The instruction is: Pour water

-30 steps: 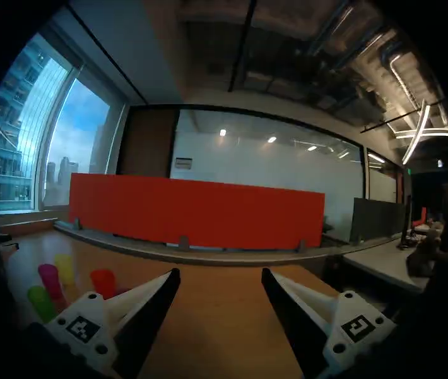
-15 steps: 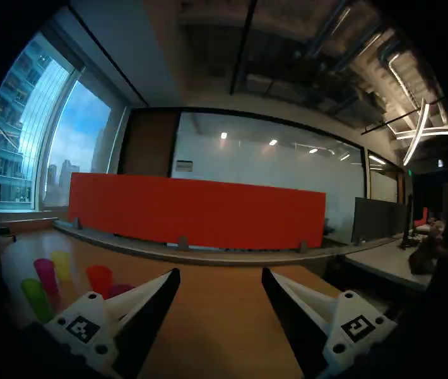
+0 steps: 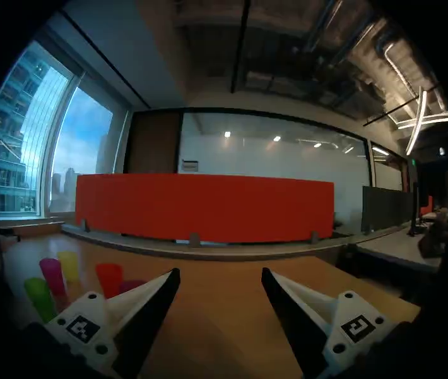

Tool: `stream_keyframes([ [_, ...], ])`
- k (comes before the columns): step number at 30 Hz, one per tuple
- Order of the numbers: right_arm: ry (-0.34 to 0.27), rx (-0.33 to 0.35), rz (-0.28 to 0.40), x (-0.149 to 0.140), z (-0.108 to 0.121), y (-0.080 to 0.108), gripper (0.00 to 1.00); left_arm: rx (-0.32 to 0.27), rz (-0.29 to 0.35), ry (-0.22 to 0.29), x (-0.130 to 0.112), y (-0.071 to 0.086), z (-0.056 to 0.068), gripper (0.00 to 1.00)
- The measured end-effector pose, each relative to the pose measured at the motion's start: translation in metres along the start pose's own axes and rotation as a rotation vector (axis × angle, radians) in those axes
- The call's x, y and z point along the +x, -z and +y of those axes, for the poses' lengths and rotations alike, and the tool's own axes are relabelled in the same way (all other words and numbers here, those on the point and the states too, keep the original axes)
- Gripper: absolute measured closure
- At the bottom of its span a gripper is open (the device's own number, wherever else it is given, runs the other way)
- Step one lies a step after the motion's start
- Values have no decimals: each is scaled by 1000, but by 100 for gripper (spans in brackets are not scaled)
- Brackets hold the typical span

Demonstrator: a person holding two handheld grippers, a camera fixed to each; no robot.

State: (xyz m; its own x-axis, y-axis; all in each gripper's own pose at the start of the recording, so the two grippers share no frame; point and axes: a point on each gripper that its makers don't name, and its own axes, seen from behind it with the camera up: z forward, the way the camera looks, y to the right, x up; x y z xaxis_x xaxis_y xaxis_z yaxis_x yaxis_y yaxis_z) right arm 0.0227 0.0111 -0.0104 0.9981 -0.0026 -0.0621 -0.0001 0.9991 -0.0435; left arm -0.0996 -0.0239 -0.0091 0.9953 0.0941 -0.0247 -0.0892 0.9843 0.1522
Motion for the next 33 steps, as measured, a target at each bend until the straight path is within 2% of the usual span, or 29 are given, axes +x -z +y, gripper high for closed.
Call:
stream_keyframes([
  [11, -28, 13, -32, -27, -16, -2, 0, 0, 0, 0, 0, 0, 0, 1],
  [33, -45, 7, -65, -48, -11, -7, 0, 0, 0, 0, -1, 0, -1, 1],
])
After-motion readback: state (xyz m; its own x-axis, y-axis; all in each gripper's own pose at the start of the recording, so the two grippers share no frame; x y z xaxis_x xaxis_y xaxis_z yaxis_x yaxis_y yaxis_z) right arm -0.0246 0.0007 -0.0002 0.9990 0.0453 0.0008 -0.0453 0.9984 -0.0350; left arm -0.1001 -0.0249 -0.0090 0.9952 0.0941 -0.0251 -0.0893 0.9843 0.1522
